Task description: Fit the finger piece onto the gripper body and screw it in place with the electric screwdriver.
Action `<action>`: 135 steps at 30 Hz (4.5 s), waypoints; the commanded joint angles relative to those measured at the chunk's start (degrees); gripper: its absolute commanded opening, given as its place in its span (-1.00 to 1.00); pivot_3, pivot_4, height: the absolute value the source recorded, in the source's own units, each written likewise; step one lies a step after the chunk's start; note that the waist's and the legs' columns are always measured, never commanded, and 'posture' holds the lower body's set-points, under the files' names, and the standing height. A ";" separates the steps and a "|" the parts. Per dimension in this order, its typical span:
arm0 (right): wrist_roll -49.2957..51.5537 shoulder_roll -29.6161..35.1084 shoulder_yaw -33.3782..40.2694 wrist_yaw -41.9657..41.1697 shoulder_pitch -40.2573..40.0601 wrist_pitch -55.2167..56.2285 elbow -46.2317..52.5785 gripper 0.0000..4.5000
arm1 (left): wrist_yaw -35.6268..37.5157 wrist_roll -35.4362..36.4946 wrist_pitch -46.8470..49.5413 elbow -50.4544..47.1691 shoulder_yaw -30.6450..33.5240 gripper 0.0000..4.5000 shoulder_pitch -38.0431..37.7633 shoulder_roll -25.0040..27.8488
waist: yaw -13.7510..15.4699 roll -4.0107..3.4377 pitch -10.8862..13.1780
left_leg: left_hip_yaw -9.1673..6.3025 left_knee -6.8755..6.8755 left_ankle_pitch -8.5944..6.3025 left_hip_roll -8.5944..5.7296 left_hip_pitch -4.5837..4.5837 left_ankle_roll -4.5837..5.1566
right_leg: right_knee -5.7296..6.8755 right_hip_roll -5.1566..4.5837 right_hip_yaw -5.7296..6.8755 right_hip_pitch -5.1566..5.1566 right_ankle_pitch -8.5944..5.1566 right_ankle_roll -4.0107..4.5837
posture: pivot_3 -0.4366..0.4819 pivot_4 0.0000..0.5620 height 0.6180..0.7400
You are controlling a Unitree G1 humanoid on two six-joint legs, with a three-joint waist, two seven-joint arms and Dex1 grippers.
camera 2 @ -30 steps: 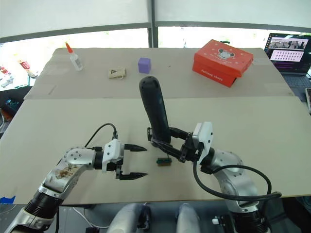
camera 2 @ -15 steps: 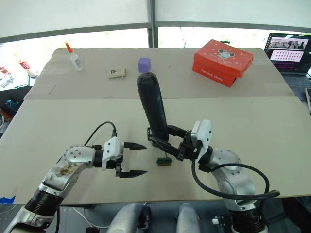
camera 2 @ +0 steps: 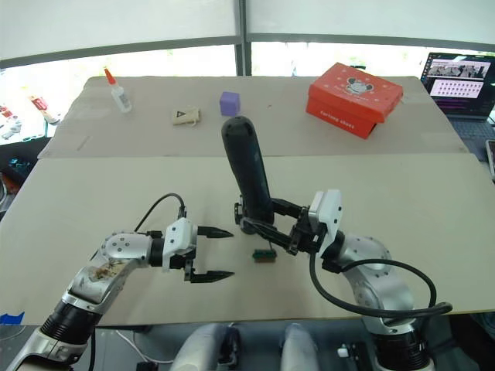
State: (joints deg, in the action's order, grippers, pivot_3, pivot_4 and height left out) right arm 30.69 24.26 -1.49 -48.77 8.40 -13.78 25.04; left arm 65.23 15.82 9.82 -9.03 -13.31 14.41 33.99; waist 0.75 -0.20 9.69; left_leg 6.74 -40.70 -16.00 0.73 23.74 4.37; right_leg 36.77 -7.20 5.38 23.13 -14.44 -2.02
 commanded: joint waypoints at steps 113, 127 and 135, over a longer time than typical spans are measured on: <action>7.55 -2.78 6.89 10.12 -3.13 -1.84 9.40 -0.16 | 1.79 1.67 -1.26 -0.33 1.02 1.00 -0.63 0.50 | 0.03 0.00 0.00 | -0.01 0.00 0.00 -0.01 0.02 0.00 | -0.01 -0.01 0.00 0.00 0.00 0.00 | -0.05 -0.47 1.00; 1.60 -6.27 2.53 18.67 -9.06 -0.11 17.64 -0.16 | 6.43 4.11 1.71 0.40 0.82 1.00 1.90 1.71 | -0.07 0.00 0.00 | 0.00 -0.01 0.00 0.00 0.01 0.00 | 0.01 0.00 -0.01 0.01 0.00 0.00 | -0.05 -0.47 1.00; -0.12 -6.47 2.02 18.86 -8.91 0.75 15.93 -0.16 | 7.33 3.47 0.97 1.73 0.34 1.00 3.23 0.93 | -0.02 0.00 0.00 | 0.00 -0.02 0.00 -0.01 0.01 0.00 | 0.00 0.00 0.00 0.01 0.00 0.00 | -0.05 -0.47 1.00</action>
State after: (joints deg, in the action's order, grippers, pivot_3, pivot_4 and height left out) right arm 30.40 18.42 0.22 -29.78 -1.19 -16.34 38.92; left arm 72.19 19.14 11.43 -6.66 -12.71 17.05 35.12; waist 0.73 -0.20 9.69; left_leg 6.74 -40.71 -16.00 0.72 23.75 4.37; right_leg 36.78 -7.20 5.38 23.14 -14.44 -2.02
